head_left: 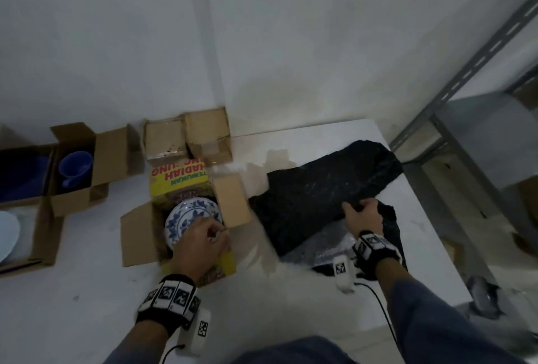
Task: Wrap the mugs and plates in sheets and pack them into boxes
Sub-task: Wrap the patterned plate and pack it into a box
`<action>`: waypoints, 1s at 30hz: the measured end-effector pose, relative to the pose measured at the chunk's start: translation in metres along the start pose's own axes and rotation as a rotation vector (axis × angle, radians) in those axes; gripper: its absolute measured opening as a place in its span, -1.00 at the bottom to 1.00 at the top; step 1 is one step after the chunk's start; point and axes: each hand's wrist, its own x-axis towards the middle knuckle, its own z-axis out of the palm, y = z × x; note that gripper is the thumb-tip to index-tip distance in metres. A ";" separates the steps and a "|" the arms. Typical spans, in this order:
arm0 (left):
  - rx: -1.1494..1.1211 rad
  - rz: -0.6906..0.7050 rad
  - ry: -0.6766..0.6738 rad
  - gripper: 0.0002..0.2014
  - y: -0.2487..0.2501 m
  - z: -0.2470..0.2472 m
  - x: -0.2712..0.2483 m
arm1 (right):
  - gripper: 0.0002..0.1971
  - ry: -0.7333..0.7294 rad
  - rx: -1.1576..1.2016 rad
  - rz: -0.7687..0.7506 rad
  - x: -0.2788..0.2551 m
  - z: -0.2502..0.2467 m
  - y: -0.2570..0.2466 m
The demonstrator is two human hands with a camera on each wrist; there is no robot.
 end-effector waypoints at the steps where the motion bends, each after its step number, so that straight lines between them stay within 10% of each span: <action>1: 0.001 0.008 0.075 -0.90 0.006 0.005 -0.001 | -0.49 -0.008 0.070 0.086 0.009 0.002 -0.002; 6: -0.061 0.144 0.159 -0.88 0.042 0.026 0.005 | -0.59 0.046 0.424 0.132 0.022 0.023 0.000; 11: -0.214 0.176 -0.038 -0.80 0.090 0.045 0.032 | -0.76 -0.046 0.354 -0.495 0.002 0.017 -0.027; 16: -0.490 -0.026 0.039 -0.79 0.125 0.055 0.088 | -0.73 -0.228 0.396 -0.913 -0.023 0.006 -0.065; 24: -0.789 -0.441 -0.304 -0.70 0.120 0.035 0.119 | -0.70 -0.529 0.531 -0.932 -0.041 -0.006 -0.085; 30: -0.795 -0.226 0.007 -0.64 0.104 0.017 0.111 | -0.67 -0.391 0.427 -0.908 -0.033 -0.002 -0.076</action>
